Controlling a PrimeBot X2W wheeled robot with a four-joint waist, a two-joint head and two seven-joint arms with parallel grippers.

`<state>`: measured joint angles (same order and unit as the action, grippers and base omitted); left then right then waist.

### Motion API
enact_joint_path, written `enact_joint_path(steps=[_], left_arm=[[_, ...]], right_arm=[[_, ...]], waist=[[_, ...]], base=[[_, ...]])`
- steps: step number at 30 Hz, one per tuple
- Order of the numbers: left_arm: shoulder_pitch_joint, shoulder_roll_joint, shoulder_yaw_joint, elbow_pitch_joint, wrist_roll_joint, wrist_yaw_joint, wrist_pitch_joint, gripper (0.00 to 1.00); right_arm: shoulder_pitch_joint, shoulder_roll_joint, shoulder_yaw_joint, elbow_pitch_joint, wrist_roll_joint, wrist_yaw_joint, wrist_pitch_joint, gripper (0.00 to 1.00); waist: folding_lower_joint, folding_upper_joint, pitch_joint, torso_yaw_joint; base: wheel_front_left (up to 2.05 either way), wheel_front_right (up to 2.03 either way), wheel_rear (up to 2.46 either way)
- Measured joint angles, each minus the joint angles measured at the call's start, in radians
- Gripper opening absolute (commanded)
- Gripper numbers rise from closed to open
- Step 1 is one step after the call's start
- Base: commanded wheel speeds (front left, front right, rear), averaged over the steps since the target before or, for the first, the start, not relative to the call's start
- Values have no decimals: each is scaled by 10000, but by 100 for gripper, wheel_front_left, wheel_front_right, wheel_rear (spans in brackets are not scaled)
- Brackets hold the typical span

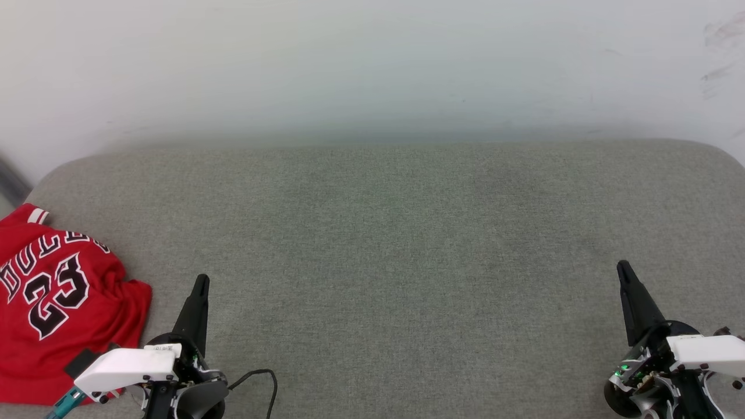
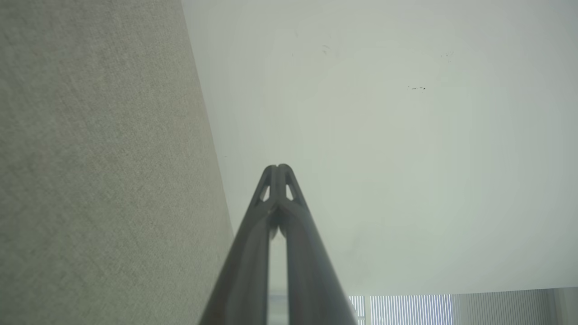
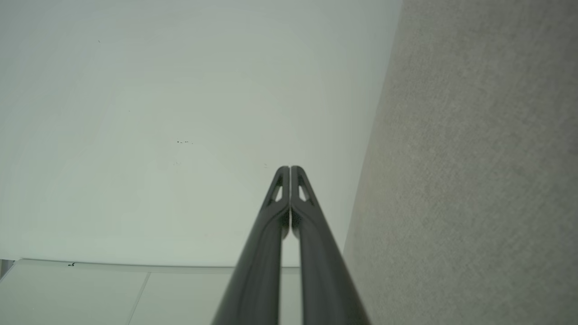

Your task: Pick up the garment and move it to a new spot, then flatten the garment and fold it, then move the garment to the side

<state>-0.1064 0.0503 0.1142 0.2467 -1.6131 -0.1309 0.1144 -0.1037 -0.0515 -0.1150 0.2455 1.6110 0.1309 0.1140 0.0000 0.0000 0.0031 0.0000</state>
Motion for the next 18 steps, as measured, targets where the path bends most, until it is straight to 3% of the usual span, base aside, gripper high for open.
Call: enact_joint_path(steps=[18], left_arm=[[0, 0, 0, 0, 0, 0, 0, 0]], right_arm=[[0, 0, 0, 0, 0, 0, 0, 0]], waist=[[0, 0, 0, 0]], base=[[0, 0, 0]])
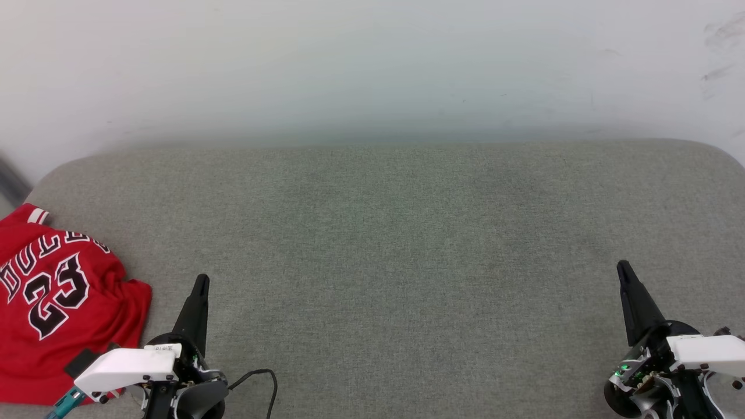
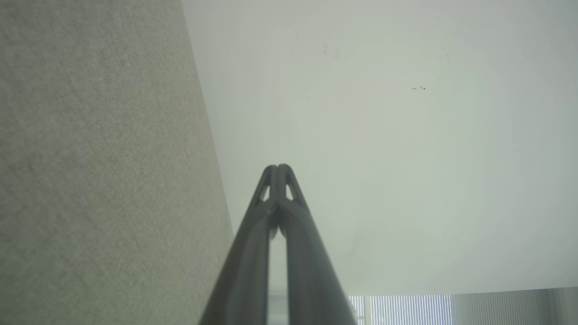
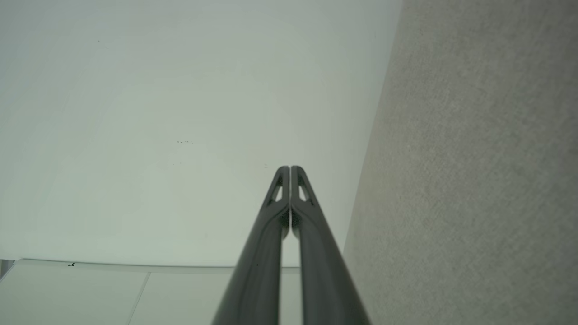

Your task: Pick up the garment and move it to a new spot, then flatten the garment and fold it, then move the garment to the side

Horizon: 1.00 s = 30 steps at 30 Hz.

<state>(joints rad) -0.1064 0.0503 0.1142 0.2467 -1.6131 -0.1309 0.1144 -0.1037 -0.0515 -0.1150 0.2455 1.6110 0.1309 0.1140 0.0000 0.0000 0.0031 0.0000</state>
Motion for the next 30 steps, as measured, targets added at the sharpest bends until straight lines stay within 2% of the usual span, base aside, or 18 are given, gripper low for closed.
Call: enact_joint_path(steps=[23, 24, 30], left_arm=[[0, 0, 0, 0, 0, 0, 0, 0], [13, -2, -10, 31, 0, 0, -2, 100], [305, -29, -205, 291, 0, 4, -142, 100]], right_arm=[[0, 0, 0, 0, 0, 0, 0, 0], [17, 0, 2, 25, -2, 0, 0, 100], [324, 15, 73, 230, -17, -4, -132, 100]], waist=[[0, 0, 0, 0], [0, 0, -1, 0], [0, 0, 4, 0]], base=[[0, 0, 0], [0, 0, 0], [0, 0, 0]])
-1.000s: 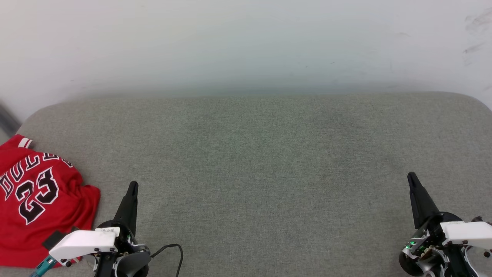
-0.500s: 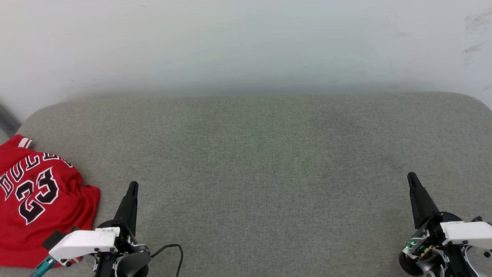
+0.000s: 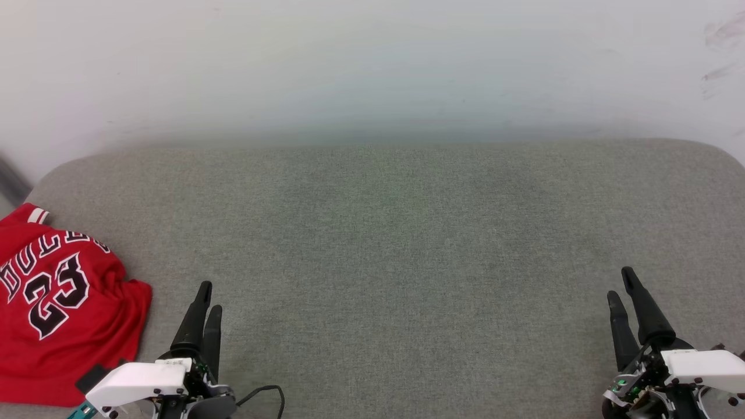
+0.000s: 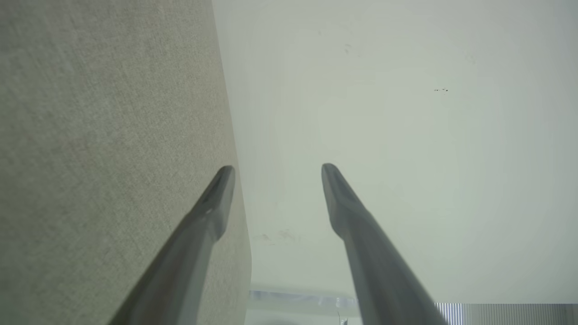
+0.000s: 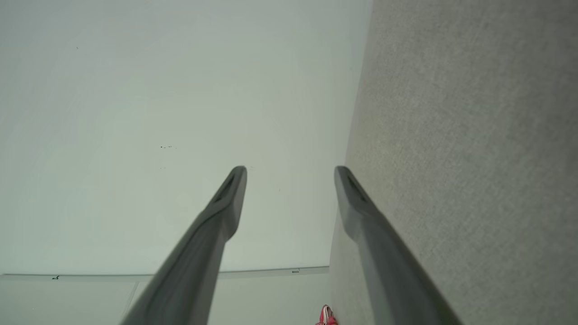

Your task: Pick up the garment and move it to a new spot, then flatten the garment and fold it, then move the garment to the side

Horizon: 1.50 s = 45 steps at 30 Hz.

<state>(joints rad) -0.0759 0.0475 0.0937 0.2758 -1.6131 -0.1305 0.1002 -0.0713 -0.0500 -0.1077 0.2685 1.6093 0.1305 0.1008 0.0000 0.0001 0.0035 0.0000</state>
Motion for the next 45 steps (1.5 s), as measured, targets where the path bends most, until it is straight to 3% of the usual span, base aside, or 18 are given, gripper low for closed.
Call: enact_joint_path(steps=[14, 30, 45], left_arm=[[-74, -2, -652, -550, 483, 0, -690, 100], [-159, 0, -1122, -1292, 4326, 0, -1315, 100], [-160, 4, -1551, -1455, 7843, 36, -1829, 100]], right_arm=[[-4, 8, 362, -468, -656, 0, -671, 100], [-9, -50, 884, -1212, -4696, 2, -1310, 100], [-9, -194, 1283, -1191, -8065, 2, -1820, 100]], waist=[[0, 0, 23, 16], [0, 0, 45, 89], [0, 0, 20, 188]], base=[[0, 0, 0], [0, 0, 0], [0, 0, 0]])
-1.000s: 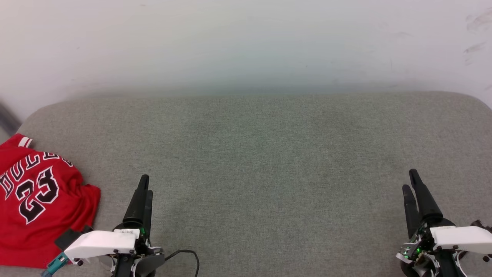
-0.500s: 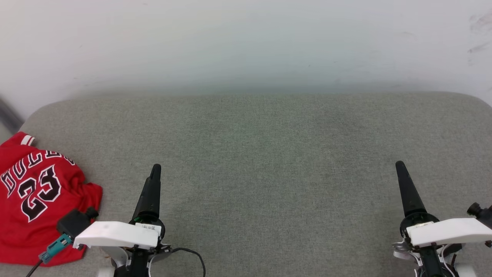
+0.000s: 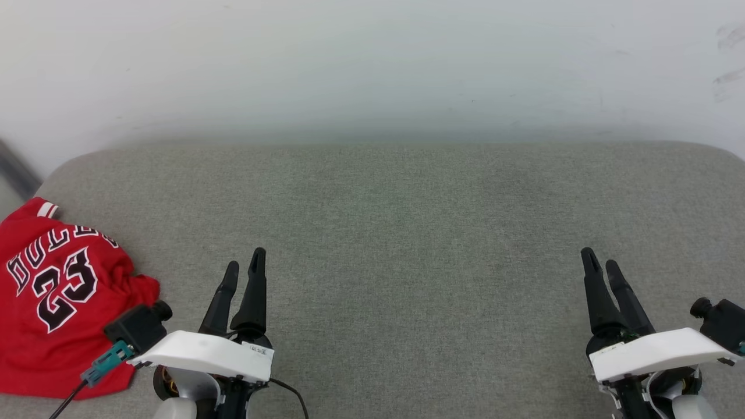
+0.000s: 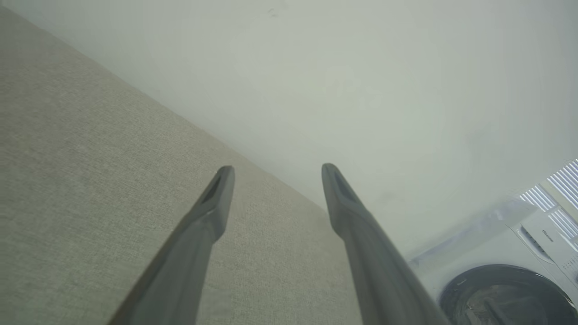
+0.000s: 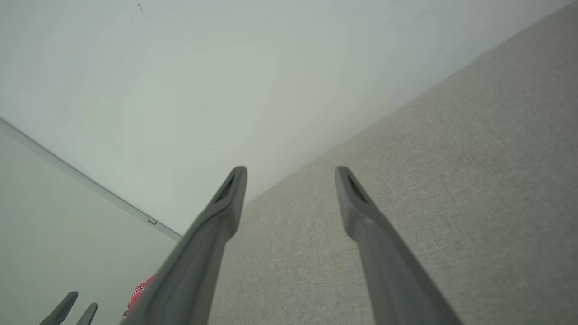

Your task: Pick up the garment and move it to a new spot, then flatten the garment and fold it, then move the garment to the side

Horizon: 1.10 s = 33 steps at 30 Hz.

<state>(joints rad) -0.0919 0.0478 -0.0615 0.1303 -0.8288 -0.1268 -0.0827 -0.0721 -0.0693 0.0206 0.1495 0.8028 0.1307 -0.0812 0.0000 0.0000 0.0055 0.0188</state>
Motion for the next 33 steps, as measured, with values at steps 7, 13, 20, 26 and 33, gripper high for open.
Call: enact_joint_path(steps=[7, 13, 20, 26, 33], left_arm=[[-50, 2, -236, 67, 1396, 174, -199, 100], [-129, 38, -399, 192, 2311, 337, -383, 100], [-164, 119, -604, 374, 3193, 575, -564, 100], [-208, 196, -719, 502, 3829, 750, -717, 100], [-319, 301, -905, 608, 4508, 876, -894, 100]], right_arm=[[-3, 12, -86, 192, -1494, 0, -232, 100], [-12, 63, -111, 247, -2525, 0, -328, 100], [-37, 102, -115, 174, -3563, -2, -326, 100], [-35, 134, -226, 17, -4303, 0, -182, 100], [-19, 163, -286, -155, -4959, 0, -2, 100]], waist=[[0, 0, 4, 33], [0, 0, -8, 51], [0, 0, -16, 71], [0, 0, -23, 92], [1, 0, -26, 107]], base=[[0, 0, 0], [0, 0, 0], [0, 0, 0], [0, 0, 0], [0, 0, 0]])
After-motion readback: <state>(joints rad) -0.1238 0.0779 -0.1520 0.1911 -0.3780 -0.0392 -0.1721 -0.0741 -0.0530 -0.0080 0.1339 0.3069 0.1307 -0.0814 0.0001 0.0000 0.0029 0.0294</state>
